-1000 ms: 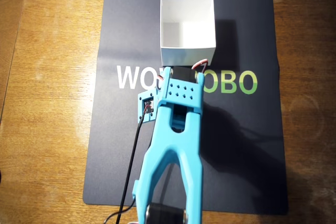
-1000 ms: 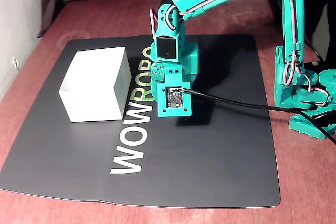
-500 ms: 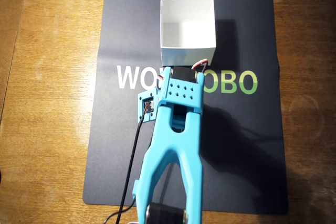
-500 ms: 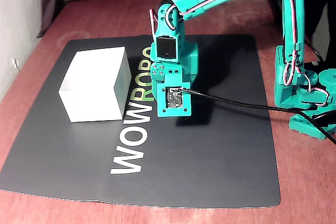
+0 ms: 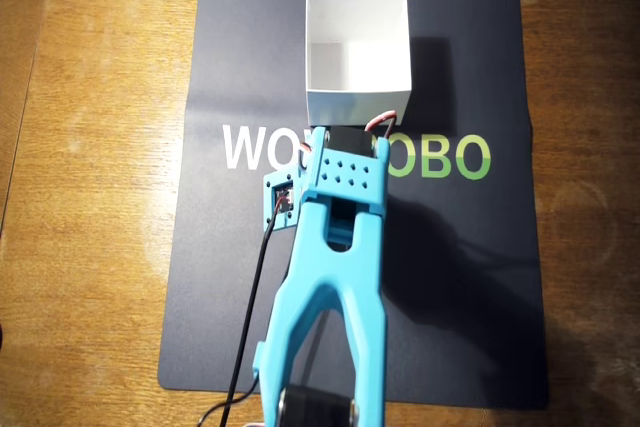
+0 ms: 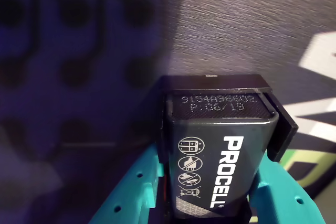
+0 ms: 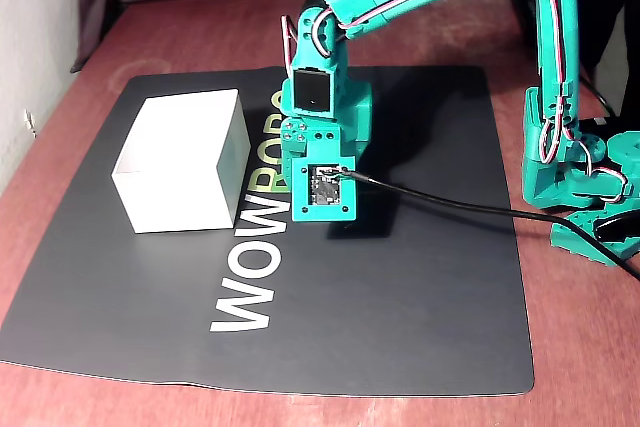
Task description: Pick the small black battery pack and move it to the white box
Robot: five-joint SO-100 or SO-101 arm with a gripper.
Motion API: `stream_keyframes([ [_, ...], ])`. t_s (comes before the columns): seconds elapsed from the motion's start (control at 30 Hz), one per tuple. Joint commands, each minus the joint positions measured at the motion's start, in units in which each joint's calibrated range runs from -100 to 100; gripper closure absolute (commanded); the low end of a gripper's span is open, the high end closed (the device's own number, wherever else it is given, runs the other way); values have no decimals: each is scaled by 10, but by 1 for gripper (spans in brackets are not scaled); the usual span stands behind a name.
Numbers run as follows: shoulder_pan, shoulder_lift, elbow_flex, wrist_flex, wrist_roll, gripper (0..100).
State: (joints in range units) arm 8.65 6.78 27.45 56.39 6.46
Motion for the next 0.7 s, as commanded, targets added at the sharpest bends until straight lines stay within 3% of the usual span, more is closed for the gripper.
stream_keyframes([
  [0.0, 4, -8, -48, -4, 2, 88],
  [0.67, 2, -8, -97, 39, 2, 88],
])
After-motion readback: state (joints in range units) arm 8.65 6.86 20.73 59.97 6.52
